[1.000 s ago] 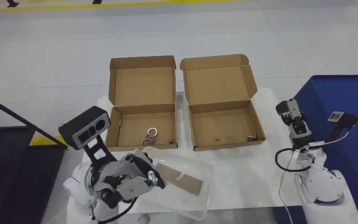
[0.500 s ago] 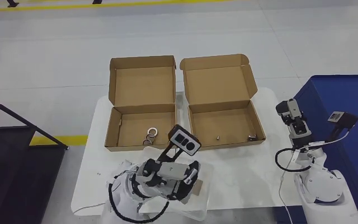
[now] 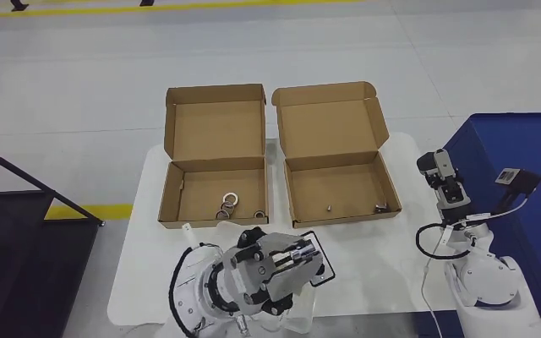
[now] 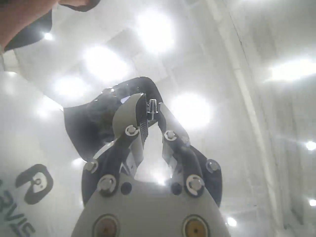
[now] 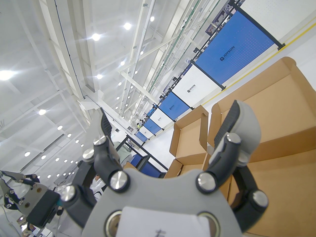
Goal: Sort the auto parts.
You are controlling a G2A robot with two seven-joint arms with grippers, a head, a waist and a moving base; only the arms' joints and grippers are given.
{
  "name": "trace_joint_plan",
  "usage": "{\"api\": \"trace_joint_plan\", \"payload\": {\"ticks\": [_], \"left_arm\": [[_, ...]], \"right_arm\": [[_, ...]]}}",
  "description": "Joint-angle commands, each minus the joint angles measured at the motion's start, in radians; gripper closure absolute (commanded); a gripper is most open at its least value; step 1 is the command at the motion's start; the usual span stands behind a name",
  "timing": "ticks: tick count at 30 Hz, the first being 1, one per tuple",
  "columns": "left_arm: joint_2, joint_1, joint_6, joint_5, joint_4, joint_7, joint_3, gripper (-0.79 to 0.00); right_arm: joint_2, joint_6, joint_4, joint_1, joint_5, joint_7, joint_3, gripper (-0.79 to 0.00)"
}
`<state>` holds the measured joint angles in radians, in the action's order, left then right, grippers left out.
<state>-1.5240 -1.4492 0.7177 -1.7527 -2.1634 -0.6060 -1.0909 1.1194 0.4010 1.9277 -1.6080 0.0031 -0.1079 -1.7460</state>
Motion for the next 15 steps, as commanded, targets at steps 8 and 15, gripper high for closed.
{"api": "trace_joint_plan", "payload": {"ticks": [8,15], "left_arm": [[0.001,0.121,-0.542,0.555,-0.006,-0.333,-0.123,0.0],[0.011,0.174,-0.913,0.882,0.009,-0.529,-0.207,0.0]], "right_arm": [[0.0,0.0,0.0,0.0,0.0,0.0,0.0,-0.785],[0.0,0.0,0.0,0.0,0.0,0.0,0.0,-0.785]]}}
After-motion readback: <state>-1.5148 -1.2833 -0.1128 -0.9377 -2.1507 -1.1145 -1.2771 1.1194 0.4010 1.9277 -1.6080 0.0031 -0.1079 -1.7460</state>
